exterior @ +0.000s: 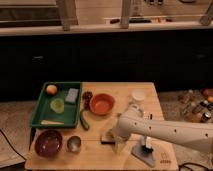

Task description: Place eraser in red bowl

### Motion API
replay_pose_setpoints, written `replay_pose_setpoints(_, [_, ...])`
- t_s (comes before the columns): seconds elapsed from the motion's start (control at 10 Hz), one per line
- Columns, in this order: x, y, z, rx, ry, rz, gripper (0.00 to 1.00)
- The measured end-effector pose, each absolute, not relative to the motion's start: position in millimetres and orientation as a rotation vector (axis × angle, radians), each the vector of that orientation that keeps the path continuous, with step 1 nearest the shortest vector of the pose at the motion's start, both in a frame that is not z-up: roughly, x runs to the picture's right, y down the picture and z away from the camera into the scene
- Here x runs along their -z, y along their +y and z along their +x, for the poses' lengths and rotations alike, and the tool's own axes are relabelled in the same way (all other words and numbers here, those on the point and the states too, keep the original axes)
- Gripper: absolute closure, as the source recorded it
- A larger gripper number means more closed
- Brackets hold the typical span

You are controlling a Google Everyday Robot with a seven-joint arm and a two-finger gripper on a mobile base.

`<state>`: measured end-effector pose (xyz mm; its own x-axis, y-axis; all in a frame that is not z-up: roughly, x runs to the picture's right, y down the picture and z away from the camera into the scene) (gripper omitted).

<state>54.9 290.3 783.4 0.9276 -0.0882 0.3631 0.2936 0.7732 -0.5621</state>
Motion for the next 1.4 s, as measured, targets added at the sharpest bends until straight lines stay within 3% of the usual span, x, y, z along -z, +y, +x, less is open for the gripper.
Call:
replay_pose_setpoints(0.4, [-784.5, 286.6, 56.5, 0.204, -0.313, -0.651, 0.91])
replay_pose_setpoints(0.5, [-783.8, 284.6, 57.2, 0.203, -0.311, -0.645, 0.97])
replay_pose_setpoints(1.4, [-771.8, 232.2, 90.5, 0.223, -0.290, -0.470, 1.00])
